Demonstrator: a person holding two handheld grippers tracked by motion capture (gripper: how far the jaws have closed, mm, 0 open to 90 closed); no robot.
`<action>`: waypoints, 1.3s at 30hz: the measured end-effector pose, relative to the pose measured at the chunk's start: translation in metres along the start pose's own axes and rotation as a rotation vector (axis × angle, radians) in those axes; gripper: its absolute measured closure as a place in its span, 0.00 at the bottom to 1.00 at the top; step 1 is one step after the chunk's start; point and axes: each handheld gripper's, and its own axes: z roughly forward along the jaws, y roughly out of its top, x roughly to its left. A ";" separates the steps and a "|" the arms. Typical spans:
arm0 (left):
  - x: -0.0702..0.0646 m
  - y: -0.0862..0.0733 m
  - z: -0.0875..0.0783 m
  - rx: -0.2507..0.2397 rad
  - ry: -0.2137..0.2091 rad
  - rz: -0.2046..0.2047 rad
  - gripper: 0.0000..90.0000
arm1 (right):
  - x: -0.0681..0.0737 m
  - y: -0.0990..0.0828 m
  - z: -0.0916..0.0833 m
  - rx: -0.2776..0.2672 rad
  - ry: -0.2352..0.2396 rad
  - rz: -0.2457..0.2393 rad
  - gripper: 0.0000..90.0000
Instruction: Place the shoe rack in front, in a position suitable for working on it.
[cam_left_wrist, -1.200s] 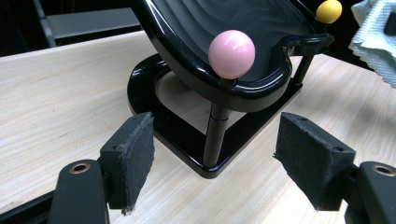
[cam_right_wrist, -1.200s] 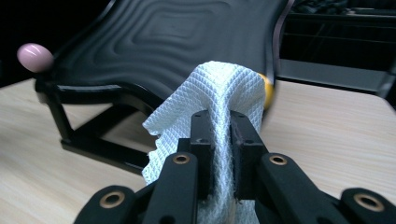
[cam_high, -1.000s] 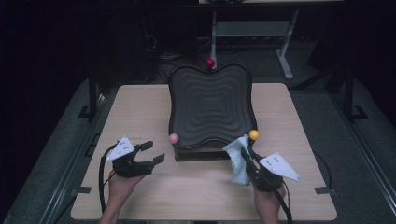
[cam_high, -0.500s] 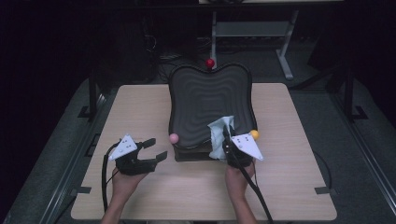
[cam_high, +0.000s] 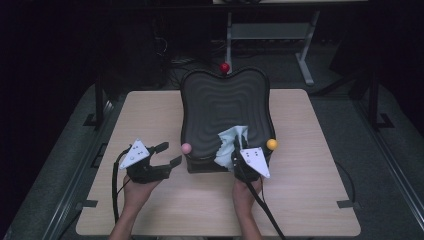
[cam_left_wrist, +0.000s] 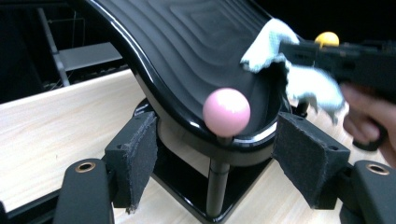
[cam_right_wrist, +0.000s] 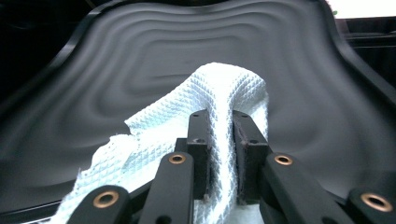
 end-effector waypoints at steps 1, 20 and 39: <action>0.000 0.001 0.001 0.001 0.000 -0.001 0.33 | 0.005 -0.001 -0.001 -0.003 0.024 0.001 0.88; 0.002 0.008 0.024 0.038 -0.026 0.069 0.59 | 0.004 -0.005 -0.002 -0.025 0.028 -0.094 0.88; -0.019 0.012 0.037 0.083 -0.062 0.131 0.67 | -0.009 -0.006 -0.006 -0.030 0.054 -0.017 0.89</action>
